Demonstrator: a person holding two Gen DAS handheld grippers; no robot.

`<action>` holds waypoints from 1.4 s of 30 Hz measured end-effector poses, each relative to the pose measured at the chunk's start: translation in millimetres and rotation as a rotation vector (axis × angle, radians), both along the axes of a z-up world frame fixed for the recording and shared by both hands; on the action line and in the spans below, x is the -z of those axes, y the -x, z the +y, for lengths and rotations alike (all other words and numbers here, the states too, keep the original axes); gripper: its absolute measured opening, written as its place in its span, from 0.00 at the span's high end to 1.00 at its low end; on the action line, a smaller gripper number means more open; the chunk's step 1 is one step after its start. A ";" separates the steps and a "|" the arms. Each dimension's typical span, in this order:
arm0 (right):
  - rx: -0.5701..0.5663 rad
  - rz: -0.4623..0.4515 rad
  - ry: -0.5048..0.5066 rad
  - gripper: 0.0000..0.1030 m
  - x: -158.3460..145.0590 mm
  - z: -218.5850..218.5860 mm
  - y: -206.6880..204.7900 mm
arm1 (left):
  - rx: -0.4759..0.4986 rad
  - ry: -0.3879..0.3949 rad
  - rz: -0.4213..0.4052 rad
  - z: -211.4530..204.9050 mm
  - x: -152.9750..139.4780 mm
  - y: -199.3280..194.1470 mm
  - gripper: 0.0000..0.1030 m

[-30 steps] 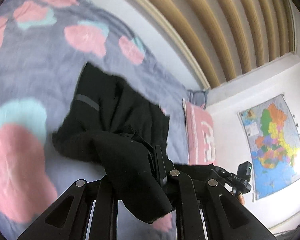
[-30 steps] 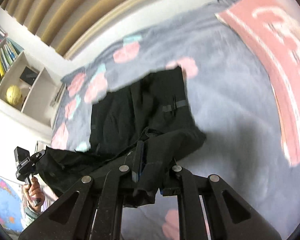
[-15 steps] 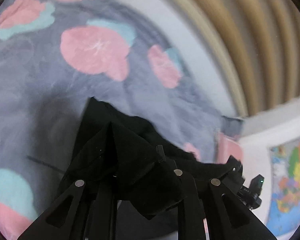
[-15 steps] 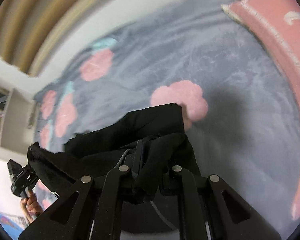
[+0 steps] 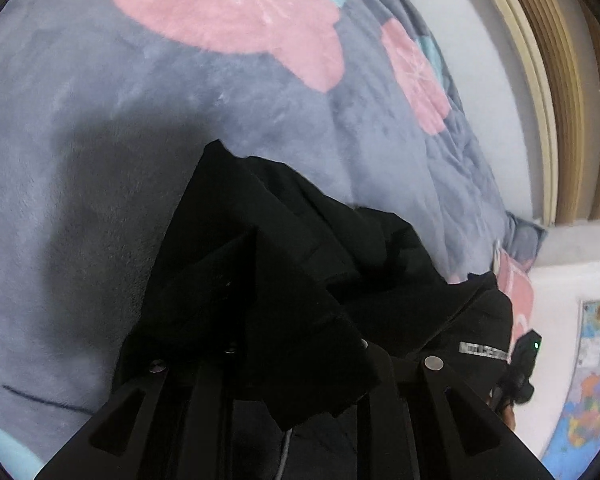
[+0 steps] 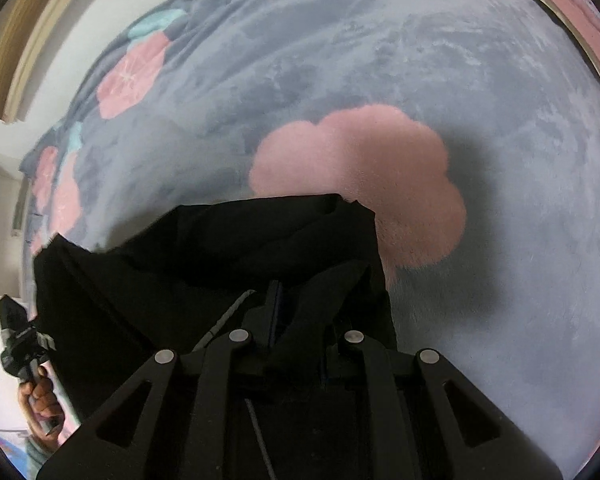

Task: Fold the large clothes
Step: 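Lower the turned jacket onto the blanket and open both grippers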

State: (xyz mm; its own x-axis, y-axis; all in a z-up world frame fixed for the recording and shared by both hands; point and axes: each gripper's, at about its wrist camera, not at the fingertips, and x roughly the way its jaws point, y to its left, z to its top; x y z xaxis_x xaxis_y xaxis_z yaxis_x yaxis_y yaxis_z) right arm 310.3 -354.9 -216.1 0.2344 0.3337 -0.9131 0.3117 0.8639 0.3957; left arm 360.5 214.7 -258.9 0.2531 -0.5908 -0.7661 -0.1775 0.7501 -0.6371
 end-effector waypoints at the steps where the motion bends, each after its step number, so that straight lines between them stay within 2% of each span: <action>1: 0.011 -0.027 -0.011 0.85 -11.9 -7.1 6.3 | 0.020 0.003 -0.024 3.7 -12.5 2.4 0.78; 3: 0.032 -0.091 -0.030 0.80 -36.8 -17.0 20.4 | 0.056 0.043 -0.090 14.7 -41.6 10.9 0.70; 5: 0.038 -0.141 -0.064 0.72 -58.6 -24.3 34.1 | 0.072 0.110 -0.118 27.4 -62.2 20.0 0.56; 6: 0.037 -0.159 -0.073 0.70 -67.4 -26.8 40.7 | 0.079 0.140 -0.123 35.9 -73.2 26.4 0.52; 7: 0.030 -0.179 -0.079 0.66 -78.2 -29.2 49.3 | 0.079 0.151 -0.138 45.5 -84.9 34.0 0.42; 8: 0.025 -0.188 -0.080 0.61 -84.6 -27.7 52.7 | 0.073 0.139 -0.160 53.2 -94.5 40.1 0.35; 10: 0.014 -0.220 -0.080 0.54 -98.6 -27.7 63.7 | 0.050 0.108 -0.201 69.9 -111.8 54.3 0.30; 12: 0.001 -0.255 -0.021 0.39 -111.4 -24.1 71.7 | 0.026 0.087 -0.215 82.0 -117.9 60.9 0.29; 13: -0.009 -0.264 0.018 0.27 -114.3 -20.8 72.2 | 0.014 0.062 -0.213 84.1 -116.6 61.1 0.29; 14: -0.020 -0.272 0.059 0.25 -116.5 -15.6 70.7 | 0.009 0.039 -0.203 83.3 -113.3 59.8 0.29; 17: -0.047 -0.264 0.080 0.25 -109.3 -13.1 64.6 | 0.030 -0.024 -0.156 67.2 -92.8 49.0 0.29; 21: -0.072 -0.243 0.105 0.25 -84.4 -16.2 48.6 | 0.083 -0.216 -0.127 35.1 -61.2 21.2 0.29; 23: -0.089 -0.225 0.117 0.25 -65.8 -18.5 35.6 | 0.054 -0.213 -0.115 37.1 -49.8 10.7 0.29; 25: -0.103 -0.203 0.099 0.25 -48.4 -20.3 22.6 | 0.031 -0.129 -0.091 39.8 -37.2 -1.4 0.29; 28: -0.128 -0.174 0.102 0.25 -23.0 -21.6 3.5 | 0.053 -0.103 -0.056 35.8 -21.1 -14.6 0.29; 29: -0.132 -0.152 0.094 0.25 -12.0 -21.5 -2.5 | 0.062 -0.097 -0.033 33.6 -14.3 -18.5 0.29; 30: -0.139 -0.132 0.068 0.30 -2.7 -20.5 -7.2 | 0.066 -0.085 -0.005 30.7 -5.9 -22.8 0.29; 31: -0.158 -0.125 0.024 0.66 5.6 -16.3 -9.6 | 0.066 -0.073 0.016 27.1 1.4 -25.8 0.29; 32: -0.179 -0.126 0.055 0.70 5.8 -9.7 -9.0 | 0.057 -0.096 0.015 24.7 2.1 -26.3 0.34; 33: -0.204 -0.133 0.144 0.75 0.9 -1.2 -6.8 | 0.041 -0.179 -0.021 19.3 -4.2 -22.9 0.45; 34: -0.234 -0.147 0.260 0.82 -11.5 11.3 -0.6 | 0.045 -0.244 -0.046 15.4 -10.9 -17.9 0.64; 35: -0.237 -0.159 0.315 0.85 -20.4 17.3 5.0 | 0.039 -0.287 -0.071 11.4 -18.4 -12.2 0.73; 36: -0.237 -0.179 0.387 0.85 -35.3 23.4 12.9 | 0.018 -0.317 -0.119 9.0 -32.8 -0.8 0.77; 38: -0.227 -0.227 0.485 0.86 -64.0 29.5 24.9 | -0.009 -0.340 -0.170 9.8 -52.0 11.9 0.89; 42: -0.206 -0.330 0.580 0.87 -119.6 33.7 24.8 | -0.092 -0.265 -0.322 25.0 -116.4 21.7 0.90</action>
